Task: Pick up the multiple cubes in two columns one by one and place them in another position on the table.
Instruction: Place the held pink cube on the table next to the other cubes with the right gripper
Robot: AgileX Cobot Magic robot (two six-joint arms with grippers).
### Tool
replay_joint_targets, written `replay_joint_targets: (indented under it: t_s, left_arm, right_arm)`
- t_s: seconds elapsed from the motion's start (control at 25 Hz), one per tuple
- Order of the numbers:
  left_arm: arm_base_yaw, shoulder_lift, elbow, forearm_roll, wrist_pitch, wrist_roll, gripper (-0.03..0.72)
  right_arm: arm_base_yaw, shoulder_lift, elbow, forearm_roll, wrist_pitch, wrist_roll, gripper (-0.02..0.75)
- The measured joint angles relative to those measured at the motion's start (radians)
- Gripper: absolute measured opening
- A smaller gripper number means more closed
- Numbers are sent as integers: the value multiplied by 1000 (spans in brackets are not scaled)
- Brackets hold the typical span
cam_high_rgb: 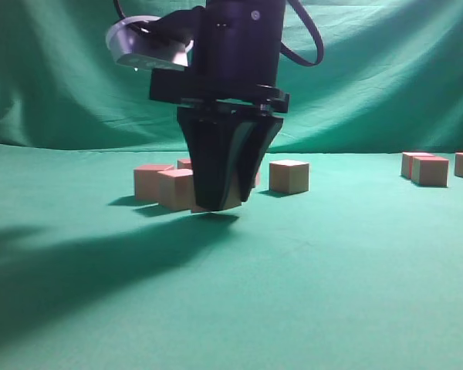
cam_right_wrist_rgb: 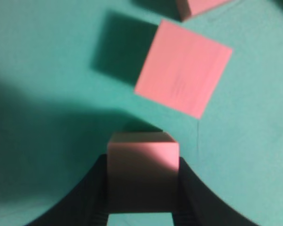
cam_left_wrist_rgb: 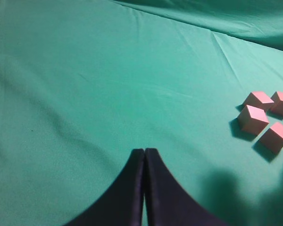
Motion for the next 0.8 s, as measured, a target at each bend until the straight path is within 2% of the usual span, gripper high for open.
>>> replay_joint_targets:
  t_s: [0.8]
  left_arm:
    - [0, 0, 0, 0, 0, 0, 0]
  right_arm:
    - [0, 10, -4, -12, -19, 2, 265]
